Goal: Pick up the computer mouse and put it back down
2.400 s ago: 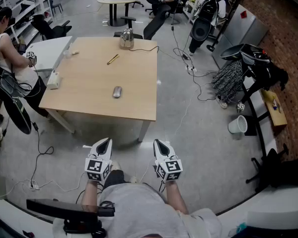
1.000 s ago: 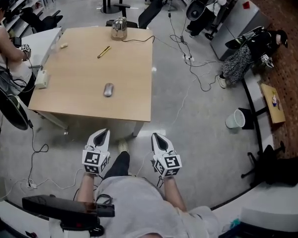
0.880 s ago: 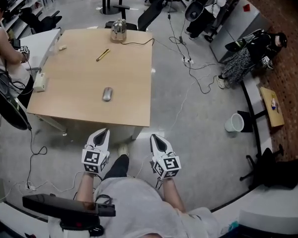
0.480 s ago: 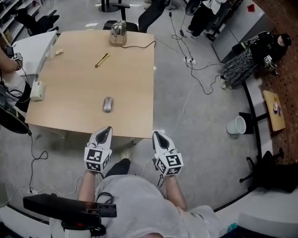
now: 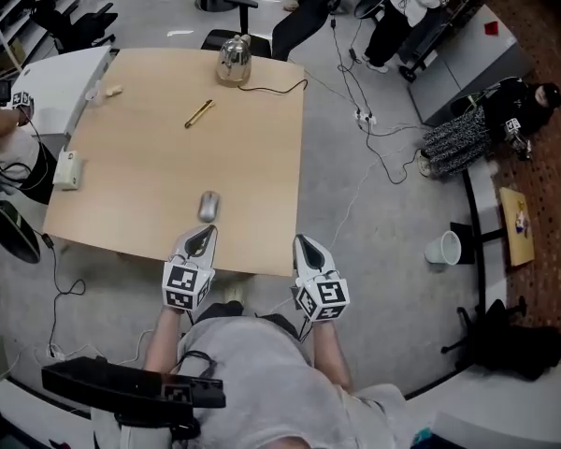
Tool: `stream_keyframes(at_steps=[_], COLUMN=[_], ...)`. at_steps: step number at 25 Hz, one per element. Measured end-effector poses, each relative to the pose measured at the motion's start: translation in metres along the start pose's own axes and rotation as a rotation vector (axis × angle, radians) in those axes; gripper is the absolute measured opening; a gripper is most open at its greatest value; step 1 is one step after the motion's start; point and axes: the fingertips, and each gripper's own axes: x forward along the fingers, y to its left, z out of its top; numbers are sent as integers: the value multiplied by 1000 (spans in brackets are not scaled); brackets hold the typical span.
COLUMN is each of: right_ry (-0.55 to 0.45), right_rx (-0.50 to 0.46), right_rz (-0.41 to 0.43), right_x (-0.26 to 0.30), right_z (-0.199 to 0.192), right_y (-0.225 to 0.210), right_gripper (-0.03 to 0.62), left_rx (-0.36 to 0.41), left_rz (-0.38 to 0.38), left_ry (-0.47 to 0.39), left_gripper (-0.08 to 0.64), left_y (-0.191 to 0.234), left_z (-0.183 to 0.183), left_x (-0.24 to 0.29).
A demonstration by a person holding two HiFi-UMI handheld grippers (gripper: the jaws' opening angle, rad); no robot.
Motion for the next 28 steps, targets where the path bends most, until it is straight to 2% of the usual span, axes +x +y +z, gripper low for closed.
stream_keyframes(at_steps=[9, 18, 24, 28], right_ry=[18, 62, 96, 127], right_rx=[-12, 5, -9, -5], right_rz=[2, 74, 143, 170], right_x=[26, 67, 113, 131], right_z=[-1, -11, -10, -10], right_y=[-3, -7, -15, -24], right_gripper=[7, 8, 7, 6], left_rx=[-23, -52, -59, -93], left_rz=[30, 89, 133, 146], left_ry=[26, 83, 194, 254], left_gripper=[20, 20, 20, 20], left_y=[23, 43, 59, 65], left_z=[-7, -22, -50, -60], left_x=[16, 35, 59, 74])
